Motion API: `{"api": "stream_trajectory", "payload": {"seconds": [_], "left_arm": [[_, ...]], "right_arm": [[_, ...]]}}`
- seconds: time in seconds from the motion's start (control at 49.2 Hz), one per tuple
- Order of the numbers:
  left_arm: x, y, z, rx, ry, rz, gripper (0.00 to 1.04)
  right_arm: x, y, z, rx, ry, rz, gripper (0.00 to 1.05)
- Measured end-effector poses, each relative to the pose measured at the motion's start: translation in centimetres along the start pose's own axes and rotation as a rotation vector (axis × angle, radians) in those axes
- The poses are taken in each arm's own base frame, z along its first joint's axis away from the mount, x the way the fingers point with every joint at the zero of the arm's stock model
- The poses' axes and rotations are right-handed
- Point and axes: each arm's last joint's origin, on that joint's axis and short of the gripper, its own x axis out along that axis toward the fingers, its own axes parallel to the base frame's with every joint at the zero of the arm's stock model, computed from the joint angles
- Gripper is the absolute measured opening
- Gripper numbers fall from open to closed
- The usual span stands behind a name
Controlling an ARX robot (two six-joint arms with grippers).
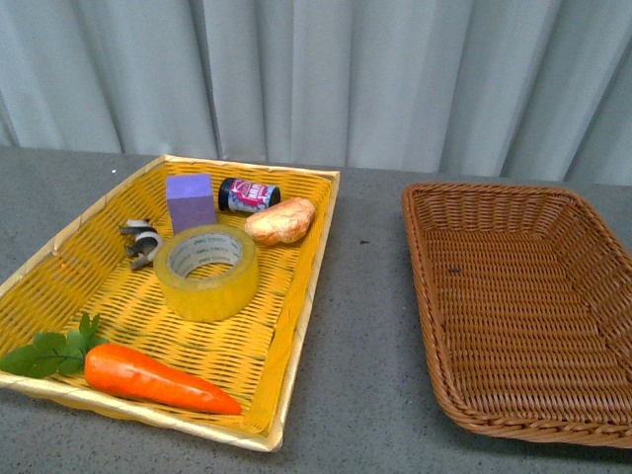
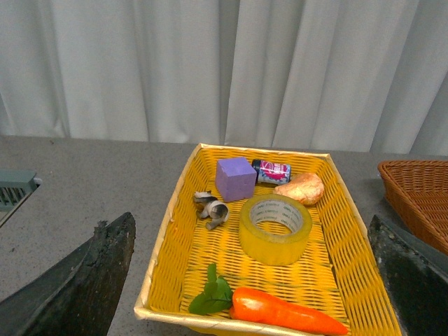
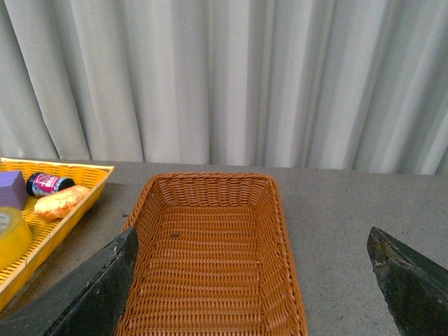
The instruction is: Move tape to another basket
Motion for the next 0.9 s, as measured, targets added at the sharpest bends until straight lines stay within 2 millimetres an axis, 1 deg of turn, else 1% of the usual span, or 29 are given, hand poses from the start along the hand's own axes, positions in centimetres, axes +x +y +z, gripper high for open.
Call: {"api": "stream_trajectory", "payload": {"seconds": [0.895], "left_arm": [[0.0, 0.0, 0.0, 0.0, 0.0, 0.0, 0.98]], "right_arm": [[0.0, 0.0, 0.0, 0.0, 0.0, 0.0, 0.96]]}}
